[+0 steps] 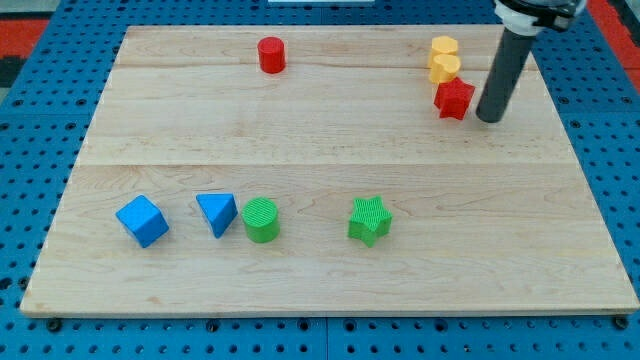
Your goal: Place the red circle diagonal to the green star
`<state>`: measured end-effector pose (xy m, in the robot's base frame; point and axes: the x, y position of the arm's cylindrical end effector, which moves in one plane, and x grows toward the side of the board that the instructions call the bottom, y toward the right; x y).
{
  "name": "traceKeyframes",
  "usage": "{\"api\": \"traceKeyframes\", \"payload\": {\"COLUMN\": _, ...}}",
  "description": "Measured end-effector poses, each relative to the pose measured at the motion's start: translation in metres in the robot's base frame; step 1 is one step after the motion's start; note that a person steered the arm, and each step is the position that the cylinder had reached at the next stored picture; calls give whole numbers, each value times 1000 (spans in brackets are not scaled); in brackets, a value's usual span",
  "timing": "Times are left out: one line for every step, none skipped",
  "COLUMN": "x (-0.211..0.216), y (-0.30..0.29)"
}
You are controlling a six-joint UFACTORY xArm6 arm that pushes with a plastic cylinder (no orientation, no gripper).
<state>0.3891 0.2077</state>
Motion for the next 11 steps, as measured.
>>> {"api": "traceKeyframes", "payload": {"x": 57, "y": -101}}
{"api": "traceKeyframes", "payload": {"x": 20, "y": -220}}
{"api": "traceKeyframes", "payload": {"x": -2, "y": -321}}
{"api": "traceKeyframes", "payload": {"x": -64, "y": -380}}
{"api": "traceKeyframes", "payload": {"x": -121, "y": -356}}
{"api": "traceKeyframes", "payload": {"x": -154, "y": -308}}
{"api": "traceKeyframes", "payload": {"x": -155, "y": -275}}
{"api": "traceKeyframes", "payload": {"x": -105, "y": -234}}
{"api": "traceKeyframes", "payload": {"x": -51, "y": -167}}
{"api": "traceKeyframes", "payload": {"x": -16, "y": -134}}
{"api": "traceKeyframes", "payload": {"x": 1, "y": -158}}
